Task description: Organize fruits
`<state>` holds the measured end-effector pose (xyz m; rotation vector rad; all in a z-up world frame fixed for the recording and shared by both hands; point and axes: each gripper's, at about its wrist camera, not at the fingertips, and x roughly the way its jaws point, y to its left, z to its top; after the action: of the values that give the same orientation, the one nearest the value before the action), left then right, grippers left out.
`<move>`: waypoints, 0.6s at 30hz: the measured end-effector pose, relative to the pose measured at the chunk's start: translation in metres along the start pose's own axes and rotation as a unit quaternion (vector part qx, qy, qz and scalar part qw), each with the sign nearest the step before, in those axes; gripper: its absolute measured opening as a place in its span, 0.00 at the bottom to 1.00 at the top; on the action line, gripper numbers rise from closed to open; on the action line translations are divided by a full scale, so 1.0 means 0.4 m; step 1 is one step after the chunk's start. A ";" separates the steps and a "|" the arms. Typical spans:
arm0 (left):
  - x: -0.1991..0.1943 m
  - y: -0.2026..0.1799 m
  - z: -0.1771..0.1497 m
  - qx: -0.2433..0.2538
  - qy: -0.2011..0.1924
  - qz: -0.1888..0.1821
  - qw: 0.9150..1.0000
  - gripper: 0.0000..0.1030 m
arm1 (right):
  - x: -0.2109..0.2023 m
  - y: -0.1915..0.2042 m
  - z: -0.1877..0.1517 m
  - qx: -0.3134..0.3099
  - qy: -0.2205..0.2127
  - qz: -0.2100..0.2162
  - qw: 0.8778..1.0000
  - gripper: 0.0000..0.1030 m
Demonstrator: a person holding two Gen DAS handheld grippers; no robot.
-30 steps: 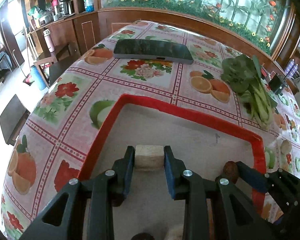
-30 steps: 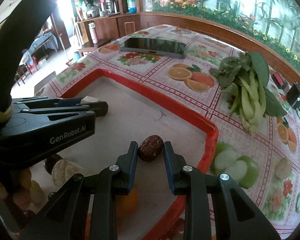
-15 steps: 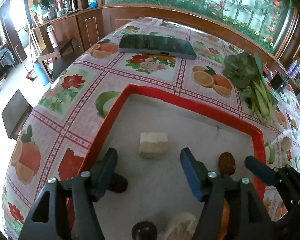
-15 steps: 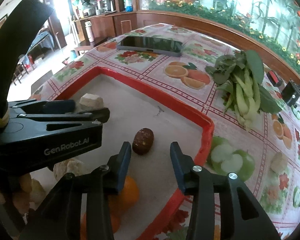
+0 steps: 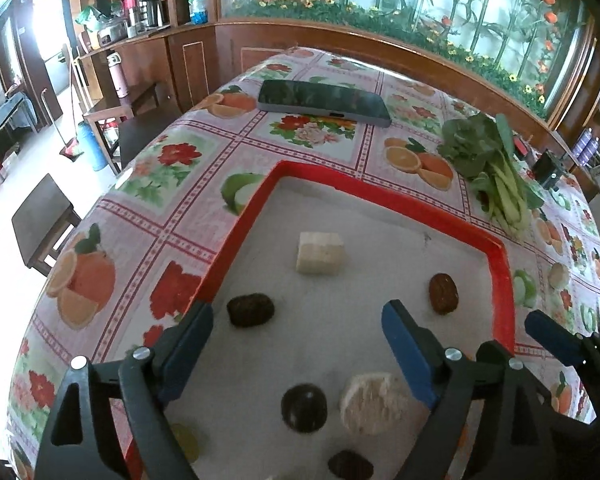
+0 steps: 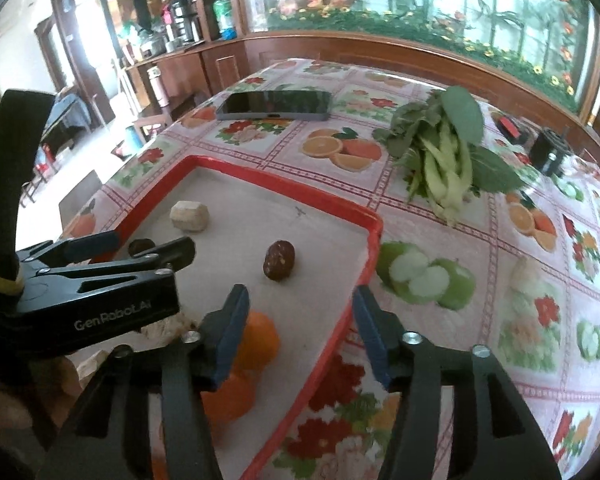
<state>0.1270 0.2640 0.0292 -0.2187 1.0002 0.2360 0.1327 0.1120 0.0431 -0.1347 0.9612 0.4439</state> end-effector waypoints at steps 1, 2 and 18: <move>-0.010 0.001 -0.006 -0.001 -0.002 0.001 1.000 0.86 | -0.008 -0.001 -0.004 0.004 -0.002 0.001 1.000 0.57; -0.016 0.002 -0.011 -0.003 -0.003 0.000 1.000 0.86 | -0.017 -0.004 -0.010 0.010 -0.003 0.004 1.000 0.58; -0.170 -0.071 -0.188 0.000 -0.013 -0.006 1.000 0.87 | -0.176 -0.049 -0.187 0.010 -0.002 0.015 1.000 0.63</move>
<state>0.0398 0.2088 0.0496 -0.2214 0.9727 0.2286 0.0494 0.0500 0.0561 -0.1016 0.9635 0.4633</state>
